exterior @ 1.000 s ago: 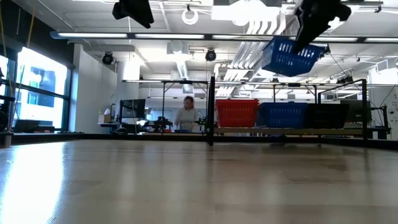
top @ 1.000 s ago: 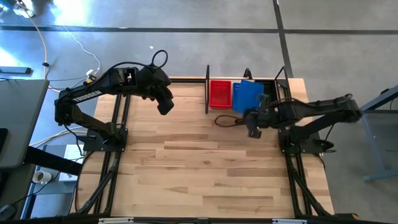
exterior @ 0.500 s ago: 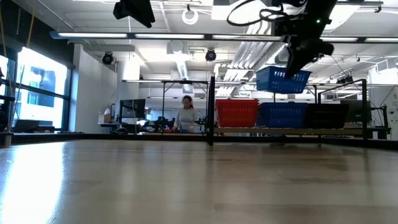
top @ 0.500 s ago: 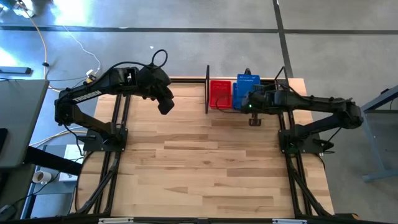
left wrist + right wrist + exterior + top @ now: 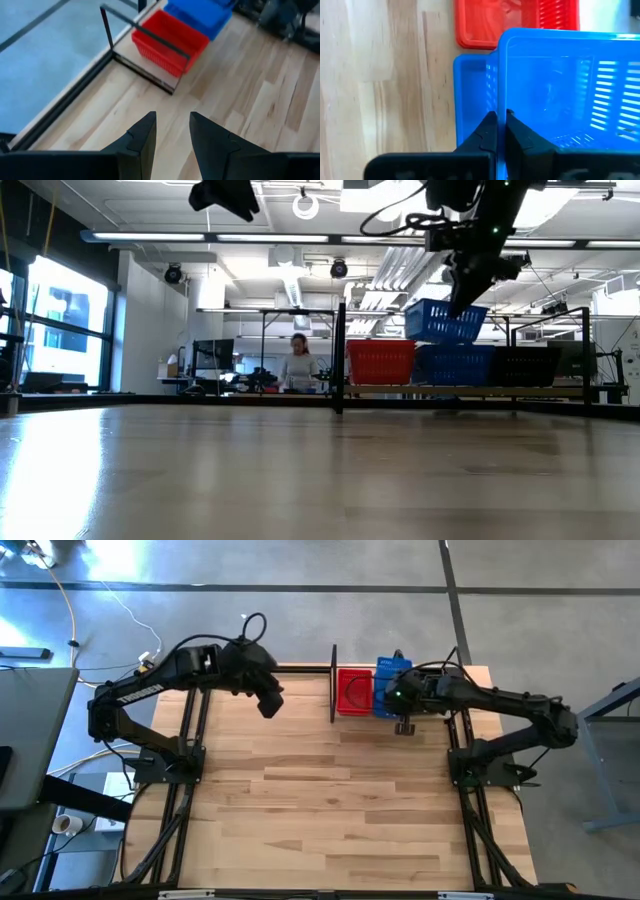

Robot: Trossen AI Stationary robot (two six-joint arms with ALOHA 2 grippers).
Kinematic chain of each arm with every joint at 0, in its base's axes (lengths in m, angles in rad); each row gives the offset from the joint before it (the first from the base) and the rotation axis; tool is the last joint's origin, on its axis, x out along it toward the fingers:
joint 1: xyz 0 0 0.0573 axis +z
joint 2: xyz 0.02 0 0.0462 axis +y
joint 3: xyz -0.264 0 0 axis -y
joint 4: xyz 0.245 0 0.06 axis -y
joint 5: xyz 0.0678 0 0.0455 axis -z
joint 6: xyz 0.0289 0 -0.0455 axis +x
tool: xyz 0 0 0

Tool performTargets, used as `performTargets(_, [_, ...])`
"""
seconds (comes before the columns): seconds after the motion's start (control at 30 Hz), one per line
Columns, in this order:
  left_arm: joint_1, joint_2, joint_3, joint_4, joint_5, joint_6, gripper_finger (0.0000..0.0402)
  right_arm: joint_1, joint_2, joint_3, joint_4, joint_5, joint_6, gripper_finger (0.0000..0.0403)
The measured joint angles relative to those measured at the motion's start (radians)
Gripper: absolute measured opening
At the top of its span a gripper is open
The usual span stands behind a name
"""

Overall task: Stack baskets on shelf by color
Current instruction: Stack the blue basket on the stacked blue baskets on the shelf

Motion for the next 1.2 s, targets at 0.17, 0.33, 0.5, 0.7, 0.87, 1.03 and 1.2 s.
performTargets(0.17, [0.021,0.0,0.0,0.044,0.0,-0.003,0.0107,0.0,0.047,0.0,-0.015,-0.018,0.01,0.0])
performTargets(0.33, [0.039,0.0,0.0,0.065,0.0,-0.003,0.0107,-0.001,0.091,0.0,-0.032,-0.027,0.011,0.0])
performTargets(0.5, [0.045,0.0,0.0,0.066,0.0,-0.003,0.0107,-0.005,0.122,0.0,-0.037,-0.008,0.004,0.0])
performTargets(0.7, [0.045,0.0,0.0,0.067,0.0,-0.001,0.0107,-0.005,0.129,0.0,-0.031,-0.005,-0.029,0.0])
performTargets(0.87, [0.045,0.0,0.0,0.067,0.001,-0.001,0.0107,-0.005,0.129,0.0,-0.029,-0.007,-0.032,0.0001])
performTargets(1.03, [0.045,0.0,0.0,0.067,0.001,-0.002,0.0107,-0.019,0.129,0.0,-0.029,-0.011,0.017,0.0032])
performTargets(1.2, [0.045,0.0,0.0,0.067,0.001,-0.002,0.0107,-0.025,0.123,0.0,-0.029,0.012,0.001,0.0081])
